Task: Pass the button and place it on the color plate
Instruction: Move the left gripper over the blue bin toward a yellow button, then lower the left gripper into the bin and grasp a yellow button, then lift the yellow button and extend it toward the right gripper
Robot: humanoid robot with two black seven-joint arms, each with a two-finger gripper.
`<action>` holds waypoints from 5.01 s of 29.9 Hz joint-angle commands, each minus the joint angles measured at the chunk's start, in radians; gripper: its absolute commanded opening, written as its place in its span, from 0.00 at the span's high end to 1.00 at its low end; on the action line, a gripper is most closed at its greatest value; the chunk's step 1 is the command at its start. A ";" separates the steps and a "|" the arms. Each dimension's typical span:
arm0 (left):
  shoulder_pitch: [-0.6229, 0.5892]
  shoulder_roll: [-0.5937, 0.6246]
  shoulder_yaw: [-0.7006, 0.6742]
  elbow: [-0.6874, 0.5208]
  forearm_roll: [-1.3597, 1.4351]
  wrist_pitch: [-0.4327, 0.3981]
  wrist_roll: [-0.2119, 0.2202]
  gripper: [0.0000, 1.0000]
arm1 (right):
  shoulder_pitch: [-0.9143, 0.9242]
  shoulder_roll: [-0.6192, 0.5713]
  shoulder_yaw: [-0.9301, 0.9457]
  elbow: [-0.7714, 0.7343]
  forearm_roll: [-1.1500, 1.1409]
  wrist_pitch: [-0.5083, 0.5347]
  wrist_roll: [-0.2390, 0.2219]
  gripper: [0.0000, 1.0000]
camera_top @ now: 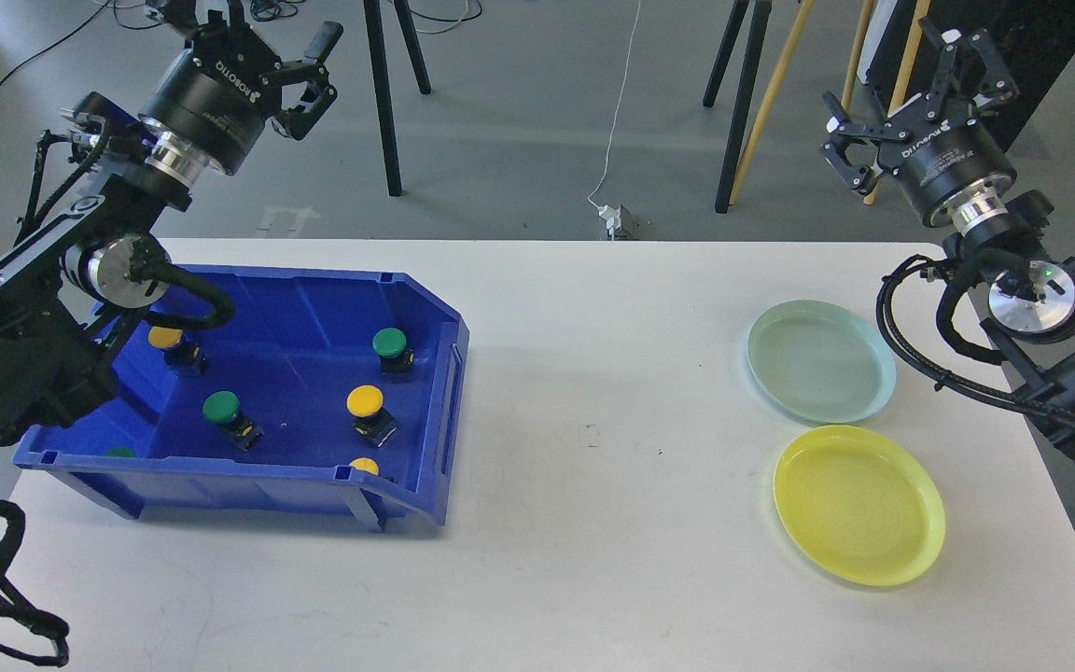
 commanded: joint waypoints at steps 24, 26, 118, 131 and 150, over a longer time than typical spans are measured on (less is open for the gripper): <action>0.013 0.258 0.093 -0.343 0.259 0.000 0.000 0.01 | -0.028 -0.081 0.008 -0.010 -0.001 0.000 0.006 0.00; -0.043 0.323 0.161 -0.419 0.385 0.000 0.000 0.01 | -0.030 -0.095 0.008 -0.012 -0.001 0.000 0.006 0.00; -0.578 0.273 1.116 -0.326 1.171 0.000 0.000 0.99 | -0.094 -0.161 0.029 -0.072 0.001 0.000 0.015 0.00; -0.439 0.290 0.599 -0.470 0.444 0.000 0.000 0.98 | -0.110 -0.204 0.020 -0.063 -0.015 0.000 0.014 0.00; -0.230 -0.278 0.480 -0.232 0.200 0.039 0.000 0.97 | -0.214 -0.339 -0.009 0.411 -0.258 0.000 0.023 0.00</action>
